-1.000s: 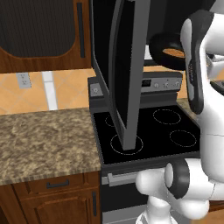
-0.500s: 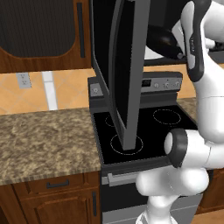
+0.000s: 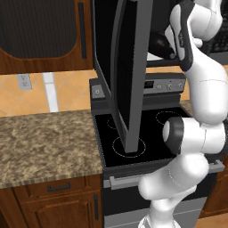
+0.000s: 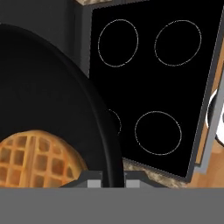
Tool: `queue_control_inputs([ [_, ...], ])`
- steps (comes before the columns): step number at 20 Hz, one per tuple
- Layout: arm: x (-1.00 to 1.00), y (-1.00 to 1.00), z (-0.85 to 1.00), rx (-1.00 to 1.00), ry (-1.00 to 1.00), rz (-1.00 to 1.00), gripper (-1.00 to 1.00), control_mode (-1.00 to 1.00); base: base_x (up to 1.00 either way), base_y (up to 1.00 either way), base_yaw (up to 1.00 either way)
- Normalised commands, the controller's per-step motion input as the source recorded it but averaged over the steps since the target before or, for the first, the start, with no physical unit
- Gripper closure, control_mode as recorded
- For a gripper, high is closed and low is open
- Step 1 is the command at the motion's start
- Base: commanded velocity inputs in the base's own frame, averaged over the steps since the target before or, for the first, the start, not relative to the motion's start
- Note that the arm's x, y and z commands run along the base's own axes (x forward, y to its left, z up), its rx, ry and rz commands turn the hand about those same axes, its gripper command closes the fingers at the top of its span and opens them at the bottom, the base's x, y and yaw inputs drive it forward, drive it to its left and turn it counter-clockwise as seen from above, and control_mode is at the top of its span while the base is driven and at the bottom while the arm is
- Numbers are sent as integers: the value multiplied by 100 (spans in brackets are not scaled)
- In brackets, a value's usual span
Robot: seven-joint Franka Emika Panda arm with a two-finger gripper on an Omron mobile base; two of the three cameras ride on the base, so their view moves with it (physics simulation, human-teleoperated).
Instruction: Open the microwave, place the bowl with waffle inside the microwave, then close the microwave door and turn it on.
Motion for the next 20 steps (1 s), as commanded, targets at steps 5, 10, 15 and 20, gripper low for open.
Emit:
queue_control_inputs([
  [5, 62, 0, -37, 0, 0, 0, 100, -100, 0, 0, 0],
  [10, 67, 0, -20, 0, 0, 0, 100, -100, 0, 0, 0],
  [15, 59, 0, 18, 0, -4, 0, 100, -100, 0, 0, 0],
  [20, 77, 0, 8, 0, -11, 0, 100, -100, 0, 0, 0],
])
